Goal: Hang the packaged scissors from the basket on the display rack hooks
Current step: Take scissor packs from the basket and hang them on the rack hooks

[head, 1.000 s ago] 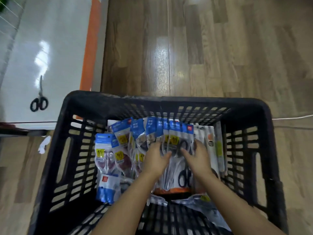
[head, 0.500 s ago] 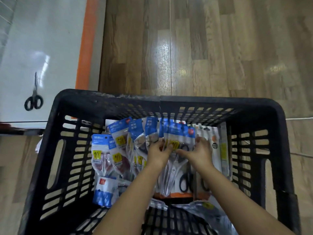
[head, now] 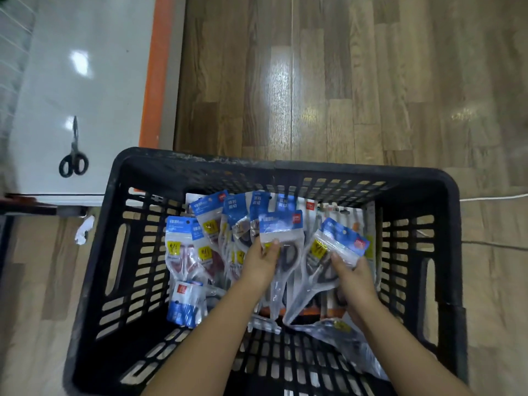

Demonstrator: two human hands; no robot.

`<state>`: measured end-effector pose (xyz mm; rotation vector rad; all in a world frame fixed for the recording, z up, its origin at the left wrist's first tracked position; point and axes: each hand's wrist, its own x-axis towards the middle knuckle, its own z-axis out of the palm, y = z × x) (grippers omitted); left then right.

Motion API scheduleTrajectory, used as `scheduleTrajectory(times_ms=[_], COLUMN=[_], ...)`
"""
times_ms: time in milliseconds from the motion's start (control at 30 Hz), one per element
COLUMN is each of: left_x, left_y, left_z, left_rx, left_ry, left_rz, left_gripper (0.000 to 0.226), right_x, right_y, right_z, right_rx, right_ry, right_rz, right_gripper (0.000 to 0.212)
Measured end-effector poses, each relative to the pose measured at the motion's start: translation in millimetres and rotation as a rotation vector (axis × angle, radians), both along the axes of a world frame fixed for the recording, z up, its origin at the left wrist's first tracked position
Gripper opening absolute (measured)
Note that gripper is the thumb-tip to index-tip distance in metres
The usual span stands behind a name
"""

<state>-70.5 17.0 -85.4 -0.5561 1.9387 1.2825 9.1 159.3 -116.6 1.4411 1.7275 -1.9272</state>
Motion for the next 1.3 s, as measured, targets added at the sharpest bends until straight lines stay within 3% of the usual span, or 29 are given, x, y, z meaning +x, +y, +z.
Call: scheduleTrajectory(times_ms=[133, 300, 367, 433, 533, 633, 733, 767, 833, 867, 967, 1167, 1300], left_x=[-2, -18, -25, -33, -41, -38, -23, -16, 1, 11, 42, 118, 168], left_y=[-7, -33, -47, -63, -90, -120, -142, -151, -174, -186, -220, -280, -314], left_z=[45, 134, 186, 249, 350, 451, 554, 587, 647, 677, 756, 863, 894], left_rx=[0.021, 0.002, 0.005, 0.022, 0.003, -0.078, -0.029, -0.037, -0.118, -0.185, -0.332, -0.412, -0.452], left_ry=[0.046, 0.151, 0.233, 0.323, 0.445, 0.546, 0.649, 0.684, 0.766, 0.82, 0.973, 1.129, 1.155], left_rz=[0.077, 0.161, 0.228, 0.279, 0.386, 0.478, 0.574, 0.61, 0.682, 0.708, 0.798, 1.02, 1.14], left_gripper=[0.032, 0.019, 0.011, 0.01, 0.008, 0.022, 0.024, 0.026, 0.027, 0.026, 0.031, 0.033, 0.033], right_x=[-4, -41, -62, -84, -115, -136, -145, -143, -136, -130, -106, -58, -22], right_y=[-1, -20, -34, -49, -72, -101, -132, -144, -169, -182, -219, -297, -343], right_z=[46, 142, 192, 254, 354, 466, 575, 611, 672, 700, 782, 876, 911], right_rx=[-0.004, 0.018, -0.01, -0.04, -0.063, -0.067, -0.049, -0.043, -0.037, -0.051, 0.032, 0.045, -0.058], right_ry=[-0.015, 0.095, 0.158, 0.233, 0.371, 0.552, 0.698, 0.74, 0.855, 0.899, 1.031, 1.238, 1.283], right_rz=[0.026, 0.126, 0.148, 0.181, 0.289, 0.427, 0.578, 0.614, 0.706, 0.745, 0.826, 1.001, 1.09], right_gripper=[0.004, 0.007, 0.029, 0.039, 0.01, 0.013, 0.008, 0.01, 0.039, 0.037, 0.006, 0.022, 0.016])
